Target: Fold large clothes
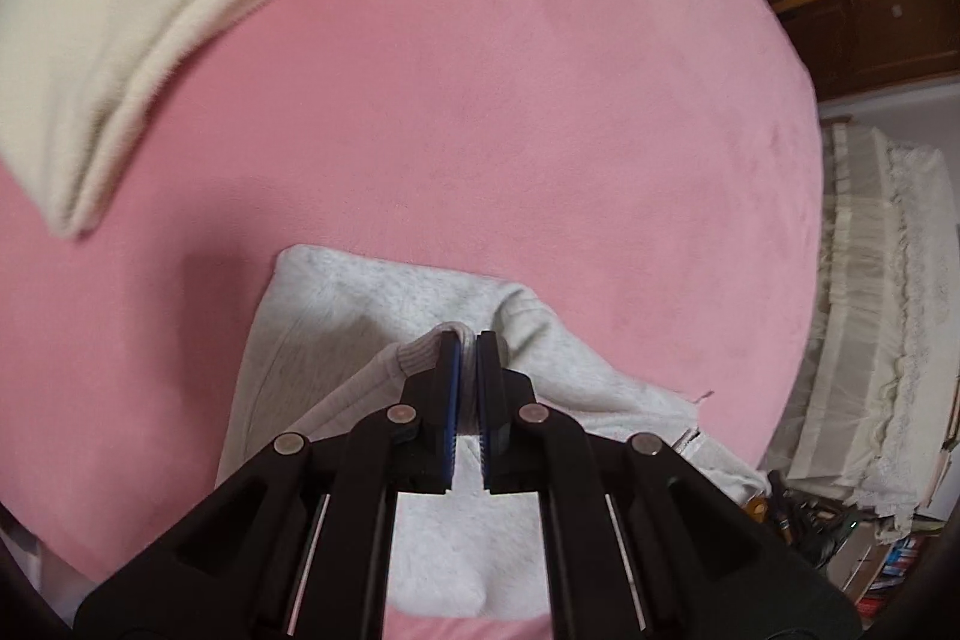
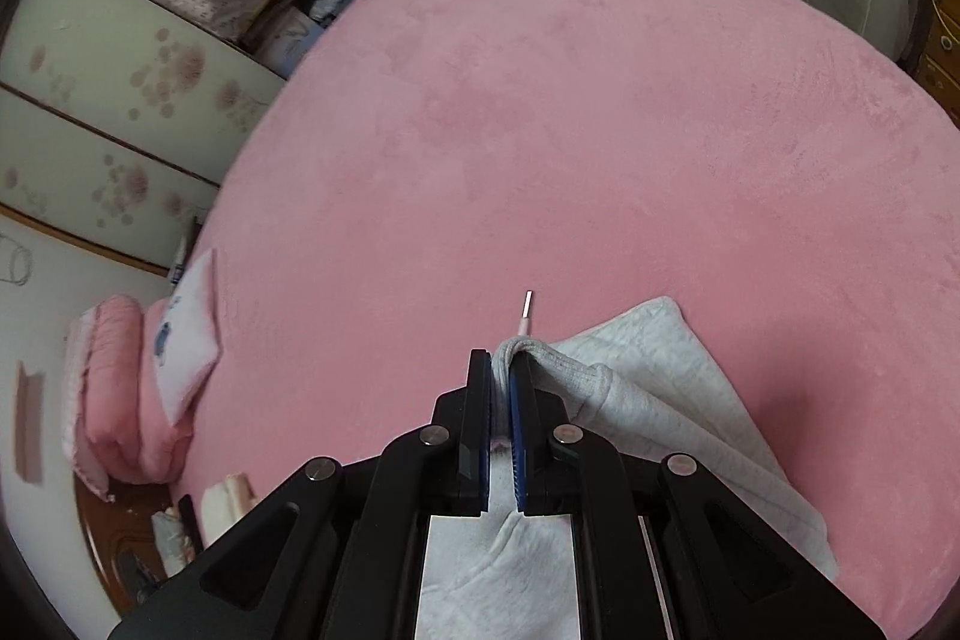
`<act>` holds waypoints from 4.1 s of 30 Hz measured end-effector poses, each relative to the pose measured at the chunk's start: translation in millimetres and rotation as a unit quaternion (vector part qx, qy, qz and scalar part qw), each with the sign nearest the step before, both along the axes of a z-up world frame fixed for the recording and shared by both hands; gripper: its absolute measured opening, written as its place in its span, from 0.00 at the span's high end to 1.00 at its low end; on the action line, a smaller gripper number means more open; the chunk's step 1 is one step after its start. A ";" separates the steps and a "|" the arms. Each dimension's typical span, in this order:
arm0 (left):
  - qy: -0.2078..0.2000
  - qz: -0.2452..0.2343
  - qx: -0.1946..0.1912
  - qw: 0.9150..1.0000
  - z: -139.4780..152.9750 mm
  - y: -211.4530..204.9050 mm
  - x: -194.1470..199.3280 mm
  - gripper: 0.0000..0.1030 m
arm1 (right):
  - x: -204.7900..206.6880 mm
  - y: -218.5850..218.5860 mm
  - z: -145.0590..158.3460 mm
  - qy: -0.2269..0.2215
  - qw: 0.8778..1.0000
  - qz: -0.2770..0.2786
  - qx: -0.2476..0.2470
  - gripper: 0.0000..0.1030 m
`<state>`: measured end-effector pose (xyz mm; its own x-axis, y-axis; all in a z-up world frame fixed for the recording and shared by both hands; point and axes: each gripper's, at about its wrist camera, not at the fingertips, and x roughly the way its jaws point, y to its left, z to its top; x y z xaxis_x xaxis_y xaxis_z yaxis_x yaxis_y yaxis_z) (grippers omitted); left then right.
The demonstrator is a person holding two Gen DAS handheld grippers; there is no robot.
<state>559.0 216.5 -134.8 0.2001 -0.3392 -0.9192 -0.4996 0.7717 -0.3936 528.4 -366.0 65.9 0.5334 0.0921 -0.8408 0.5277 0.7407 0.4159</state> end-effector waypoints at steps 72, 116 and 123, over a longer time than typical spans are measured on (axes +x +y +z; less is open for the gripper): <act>-0.039 0.007 0.218 0.975 -125.2 -45.2 -213.3 0.99 | -137.5 21.8 -191.7 0.053 0.962 0.142 -0.227 1.00; -0.196 -0.153 0.120 0.961 -160.1 -245.0 -25.1 0.99 | 51.0 77.7 -221.8 -0.064 0.961 0.267 -0.020 1.00; -0.209 -0.164 0.147 0.953 -132.8 -229.6 -44.3 0.99 | 45.0 50.6 -212.4 -0.073 0.952 0.291 -0.061 1.00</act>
